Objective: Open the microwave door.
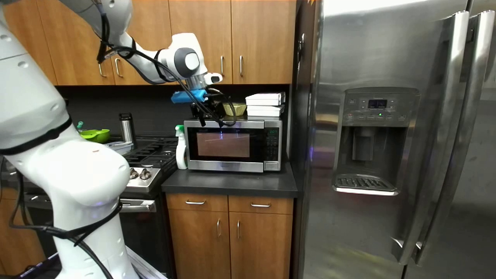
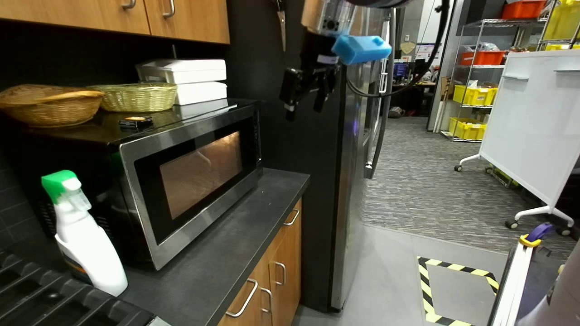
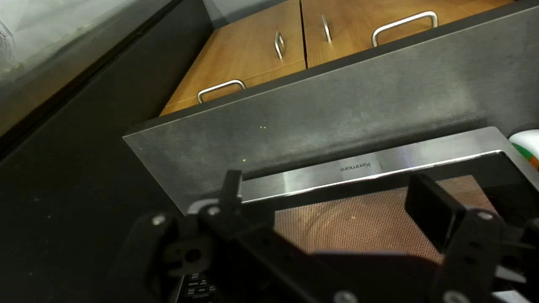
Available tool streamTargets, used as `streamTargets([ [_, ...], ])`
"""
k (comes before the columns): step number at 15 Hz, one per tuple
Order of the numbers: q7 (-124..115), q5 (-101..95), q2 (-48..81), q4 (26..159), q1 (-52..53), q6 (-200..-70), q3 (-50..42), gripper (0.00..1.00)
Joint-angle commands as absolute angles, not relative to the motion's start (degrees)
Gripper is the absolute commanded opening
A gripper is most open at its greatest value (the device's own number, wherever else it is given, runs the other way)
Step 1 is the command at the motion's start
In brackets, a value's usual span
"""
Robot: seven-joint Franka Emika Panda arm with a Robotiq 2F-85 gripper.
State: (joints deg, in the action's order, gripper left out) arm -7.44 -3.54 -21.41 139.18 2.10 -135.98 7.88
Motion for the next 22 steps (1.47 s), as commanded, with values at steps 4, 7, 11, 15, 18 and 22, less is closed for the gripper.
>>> streamTargets([
  [4,-12.52,-7.25,-4.7,121.86,2.2,-134.99,8.66,1.0],
  [7,-15.77,-10.23,2.06,113.7,3.02,-133.82,8.48,1.0],
  [11,-19.64,-12.37,9.74,103.75,4.87,-131.18,7.1,1.0],
  [15,-23.11,-12.39,16.1,94.5,6.93,-127.86,5.07,1.0],
  [18,-26.63,-12.18,19.93,88.39,8.39,-126.33,3.26,1.0],
  [22,-33.91,-12.76,23.92,81.66,10.54,-124.06,0.09,1.0],
])
